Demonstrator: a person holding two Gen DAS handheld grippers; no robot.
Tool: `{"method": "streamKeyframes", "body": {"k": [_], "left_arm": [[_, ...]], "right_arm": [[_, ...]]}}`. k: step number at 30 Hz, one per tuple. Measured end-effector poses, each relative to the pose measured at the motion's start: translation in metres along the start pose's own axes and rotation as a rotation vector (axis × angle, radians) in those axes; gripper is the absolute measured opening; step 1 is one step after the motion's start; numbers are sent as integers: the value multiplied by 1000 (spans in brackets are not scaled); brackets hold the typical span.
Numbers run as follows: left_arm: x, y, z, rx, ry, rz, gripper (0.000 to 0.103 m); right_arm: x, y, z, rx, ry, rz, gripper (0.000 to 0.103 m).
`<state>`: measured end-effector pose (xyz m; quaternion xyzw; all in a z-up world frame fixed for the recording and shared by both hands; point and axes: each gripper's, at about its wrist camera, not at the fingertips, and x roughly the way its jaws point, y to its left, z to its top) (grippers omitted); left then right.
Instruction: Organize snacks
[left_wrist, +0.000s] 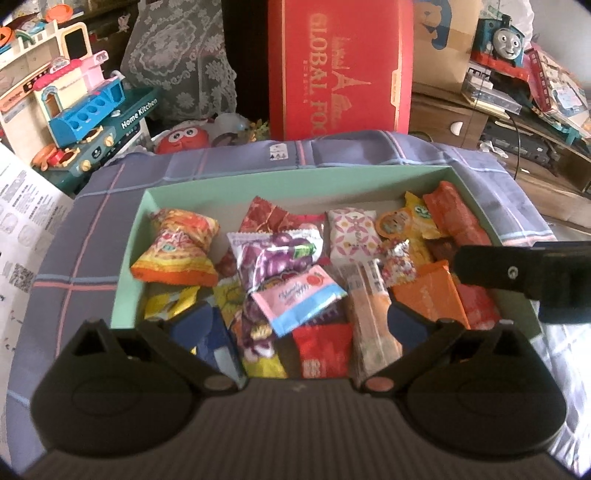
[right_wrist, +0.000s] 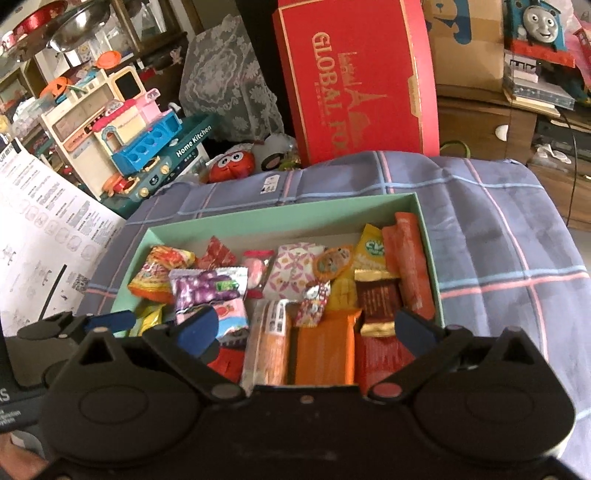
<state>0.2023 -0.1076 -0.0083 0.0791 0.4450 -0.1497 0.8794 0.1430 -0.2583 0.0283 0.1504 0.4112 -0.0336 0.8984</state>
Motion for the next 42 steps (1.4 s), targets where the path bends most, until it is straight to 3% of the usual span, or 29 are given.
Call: {"method": "streamKeyframes", "body": {"k": [18, 22, 36, 42], "left_arm": [[-79, 6, -66, 30, -64, 28, 103], [-88, 13, -81, 14, -52, 2, 103], [-95, 31, -130, -26, -26, 44, 103], [-91, 46, -141, -65, -9, 68, 103]], "right_arm": [[-71, 7, -56, 9, 2, -3, 103], [-79, 7, -74, -3, 7, -31, 103], [-81, 13, -130, -50, 37, -127, 103], [-74, 14, -144, -36, 67, -118, 103]]}}
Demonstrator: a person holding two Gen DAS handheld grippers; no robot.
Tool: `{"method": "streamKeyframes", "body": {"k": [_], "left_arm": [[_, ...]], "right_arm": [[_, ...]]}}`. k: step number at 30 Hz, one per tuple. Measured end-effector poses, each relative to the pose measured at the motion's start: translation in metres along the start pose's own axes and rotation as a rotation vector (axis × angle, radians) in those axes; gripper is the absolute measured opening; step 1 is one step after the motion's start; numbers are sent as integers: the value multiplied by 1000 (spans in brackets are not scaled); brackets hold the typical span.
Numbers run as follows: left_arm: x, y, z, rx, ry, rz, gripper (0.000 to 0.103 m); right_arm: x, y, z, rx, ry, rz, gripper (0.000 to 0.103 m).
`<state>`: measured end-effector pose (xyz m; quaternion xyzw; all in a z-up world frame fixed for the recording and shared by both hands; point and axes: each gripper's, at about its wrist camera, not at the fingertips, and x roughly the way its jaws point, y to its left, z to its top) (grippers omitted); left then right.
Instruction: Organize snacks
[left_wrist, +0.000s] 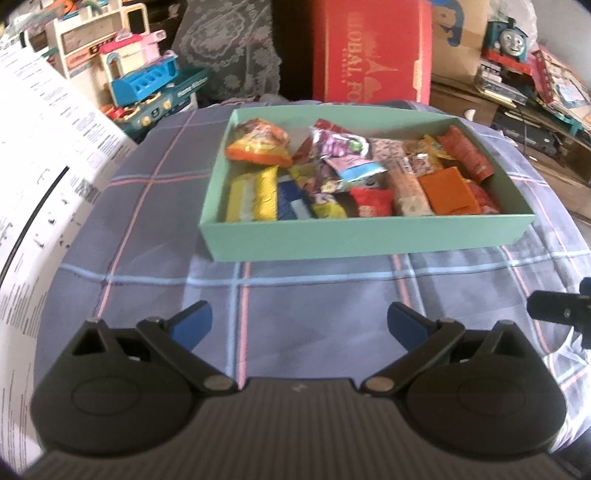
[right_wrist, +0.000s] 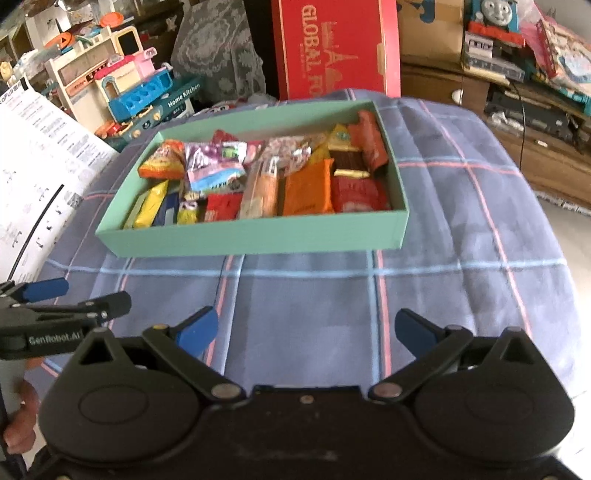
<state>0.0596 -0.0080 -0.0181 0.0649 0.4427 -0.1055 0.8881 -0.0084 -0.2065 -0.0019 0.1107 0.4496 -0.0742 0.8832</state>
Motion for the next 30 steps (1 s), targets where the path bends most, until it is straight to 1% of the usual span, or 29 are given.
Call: {"method": "streamKeyframes", "body": {"k": [7, 13, 19, 30], "left_arm": [[7, 15, -5, -49, 27, 20, 103], [8, 17, -4, -52, 28, 29, 103], [7, 17, -2, -54, 25, 32, 103], [8, 17, 5, -60, 27, 49, 103]], "right_arm": [[2, 5, 1, -28, 4, -34, 103], [6, 3, 2, -23, 30, -50, 103], [5, 2, 7, -27, 27, -65, 103], [7, 1, 11, -27, 29, -63, 103]]}}
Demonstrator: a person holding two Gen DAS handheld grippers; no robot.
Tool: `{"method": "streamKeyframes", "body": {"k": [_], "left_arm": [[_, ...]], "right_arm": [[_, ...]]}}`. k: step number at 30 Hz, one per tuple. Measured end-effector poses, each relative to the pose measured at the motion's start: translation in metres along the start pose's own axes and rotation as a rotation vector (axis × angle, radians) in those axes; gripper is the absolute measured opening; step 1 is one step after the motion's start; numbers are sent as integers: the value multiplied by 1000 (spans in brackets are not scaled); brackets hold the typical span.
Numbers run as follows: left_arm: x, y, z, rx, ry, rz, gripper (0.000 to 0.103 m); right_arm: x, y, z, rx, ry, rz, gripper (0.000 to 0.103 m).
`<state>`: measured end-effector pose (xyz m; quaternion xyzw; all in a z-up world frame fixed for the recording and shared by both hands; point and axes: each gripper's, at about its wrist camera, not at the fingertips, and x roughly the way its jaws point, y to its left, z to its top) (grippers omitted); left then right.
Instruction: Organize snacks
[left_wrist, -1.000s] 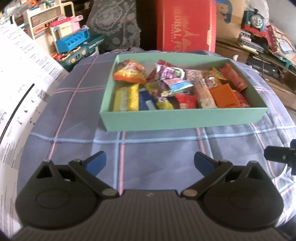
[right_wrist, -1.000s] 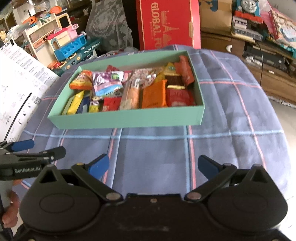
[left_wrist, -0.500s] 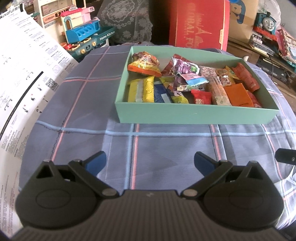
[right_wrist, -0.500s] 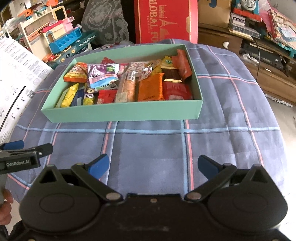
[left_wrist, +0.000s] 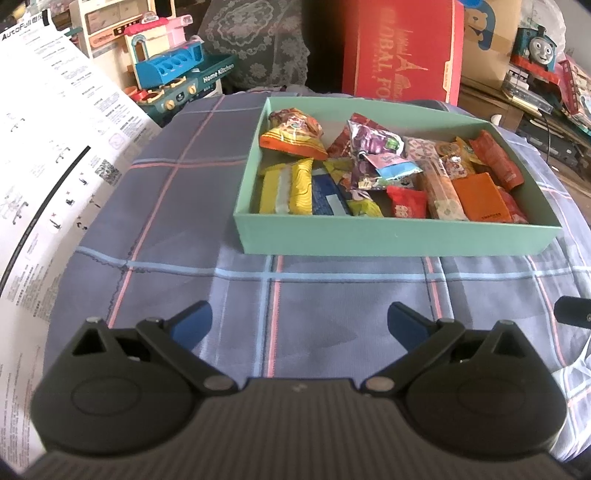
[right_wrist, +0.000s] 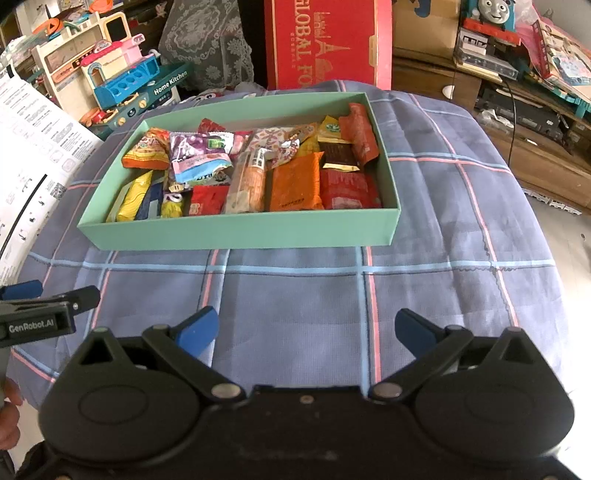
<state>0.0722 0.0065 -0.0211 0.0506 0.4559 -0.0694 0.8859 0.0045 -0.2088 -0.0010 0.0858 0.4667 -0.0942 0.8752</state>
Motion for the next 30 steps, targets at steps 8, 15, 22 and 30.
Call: {"method": "streamKeyframes", "body": {"k": [8, 15, 22, 30], "left_arm": [[1, 3, 3, -6, -5, 14, 103], [1, 4, 6, -9, -8, 18, 103], [2, 3, 8, -6, -8, 15, 103], [4, 0, 8, 5, -9, 19, 103]], "right_arm": [[0, 0, 4, -5, 0, -3, 103], [1, 2, 6, -9, 1, -6, 103], [2, 1, 7, -4, 3, -7, 103], [5, 1, 5, -1, 12, -12, 103]]}}
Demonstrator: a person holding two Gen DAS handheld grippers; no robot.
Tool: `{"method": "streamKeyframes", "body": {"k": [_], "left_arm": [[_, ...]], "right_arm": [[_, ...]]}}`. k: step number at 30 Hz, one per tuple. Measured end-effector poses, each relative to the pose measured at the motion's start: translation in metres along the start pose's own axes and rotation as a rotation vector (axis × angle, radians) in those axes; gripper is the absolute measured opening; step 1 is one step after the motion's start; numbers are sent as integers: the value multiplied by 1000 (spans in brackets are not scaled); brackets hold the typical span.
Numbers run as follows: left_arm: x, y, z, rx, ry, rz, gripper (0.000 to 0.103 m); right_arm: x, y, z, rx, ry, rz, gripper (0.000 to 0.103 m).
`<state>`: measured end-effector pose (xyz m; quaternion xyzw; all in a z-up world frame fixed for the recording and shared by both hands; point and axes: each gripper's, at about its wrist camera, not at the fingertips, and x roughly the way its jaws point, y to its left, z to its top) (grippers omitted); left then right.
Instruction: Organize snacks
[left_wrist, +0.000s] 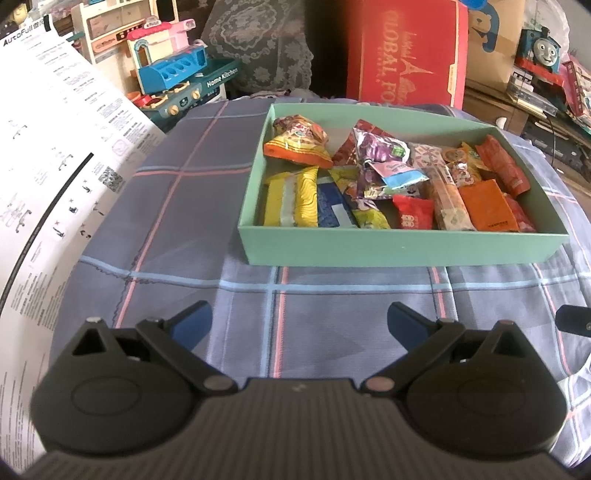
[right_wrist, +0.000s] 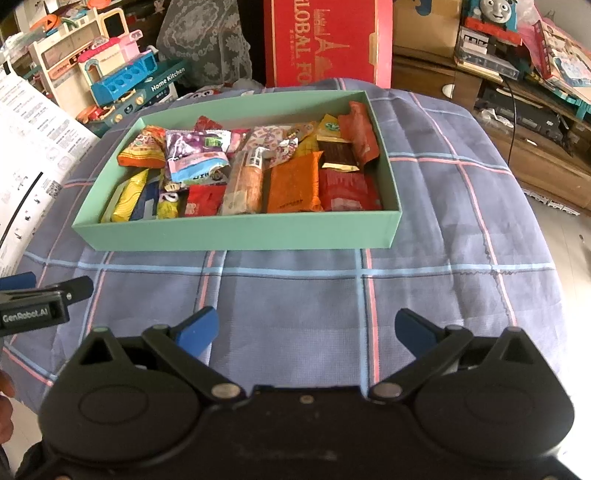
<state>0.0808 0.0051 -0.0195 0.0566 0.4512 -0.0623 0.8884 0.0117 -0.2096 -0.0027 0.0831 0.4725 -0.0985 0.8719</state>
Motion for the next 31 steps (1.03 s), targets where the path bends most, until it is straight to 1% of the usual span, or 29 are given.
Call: {"method": "streamKeyframes", "body": {"k": [3, 17, 31], "left_arm": [[0, -1, 0, 2, 2, -4, 103], [4, 1, 1, -4, 13, 22, 103], [4, 4, 8, 6, 12, 38, 103]], "right_arm": [[0, -1, 0, 3, -1, -3, 103], [1, -1, 1, 11, 3, -16, 103], [2, 0, 8, 11, 2, -24, 103]]}}
